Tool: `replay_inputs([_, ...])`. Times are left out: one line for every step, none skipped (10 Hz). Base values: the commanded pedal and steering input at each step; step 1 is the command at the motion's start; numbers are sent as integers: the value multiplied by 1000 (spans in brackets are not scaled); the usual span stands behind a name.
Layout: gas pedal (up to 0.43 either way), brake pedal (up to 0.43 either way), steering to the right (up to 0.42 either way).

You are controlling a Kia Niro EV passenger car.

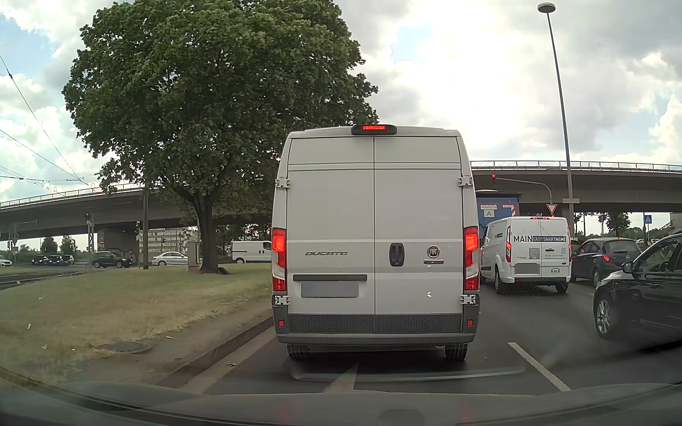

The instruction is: Follow the waypoints while adhering to traffic rules and regulations

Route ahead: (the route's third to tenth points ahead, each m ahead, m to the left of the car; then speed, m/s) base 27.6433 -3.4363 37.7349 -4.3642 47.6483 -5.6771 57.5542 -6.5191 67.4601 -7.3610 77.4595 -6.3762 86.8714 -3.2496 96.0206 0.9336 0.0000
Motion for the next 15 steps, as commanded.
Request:
replay_inputs([0,317,1])
replay_inputs([0,323,1])
replay_inputs([0,317,1])
replay_inputs([0,317,1])
replay_inputs([0,323,1])
replay_inputs([0,317,2])
replay_inputs([0,323,1])
replay_inputs([0,317,1])
replay_inputs([0,317,1])
replay_inputs([0,323,2])
replay_inputs([0,317,1])
replay_inputs([0,317,1])
replay_inputs([0,323,2])
replay_inputs([0,311,1])
replay_inputs([0,317,1])
